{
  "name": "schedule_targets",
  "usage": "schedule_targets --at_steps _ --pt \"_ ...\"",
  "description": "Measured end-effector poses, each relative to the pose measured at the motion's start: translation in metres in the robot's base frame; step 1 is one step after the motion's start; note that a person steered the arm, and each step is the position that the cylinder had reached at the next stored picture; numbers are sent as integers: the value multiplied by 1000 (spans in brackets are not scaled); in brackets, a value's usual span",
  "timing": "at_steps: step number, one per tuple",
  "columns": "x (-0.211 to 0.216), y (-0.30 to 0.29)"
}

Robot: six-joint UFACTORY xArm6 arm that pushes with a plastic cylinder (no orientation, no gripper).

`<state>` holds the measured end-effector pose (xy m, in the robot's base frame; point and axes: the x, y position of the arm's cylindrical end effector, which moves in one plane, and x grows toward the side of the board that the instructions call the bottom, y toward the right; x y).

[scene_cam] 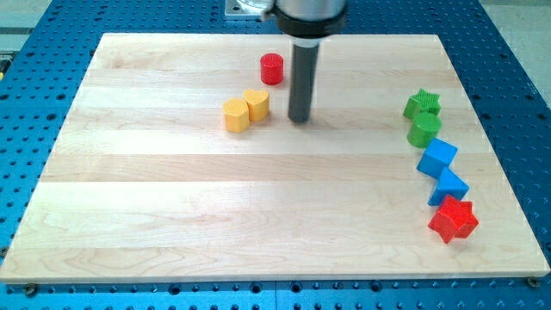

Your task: Push the red circle to the top left of the green star

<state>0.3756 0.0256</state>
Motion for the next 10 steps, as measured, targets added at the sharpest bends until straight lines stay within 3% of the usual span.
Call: schedule_targets --at_steps 3,4,5,6,8,9,10 --pt "-80 -74" --pt "-80 -53" --pt "-63 31" --pt "-57 52" --pt "-66 27" --pt "-90 0" --pt "-109 54"
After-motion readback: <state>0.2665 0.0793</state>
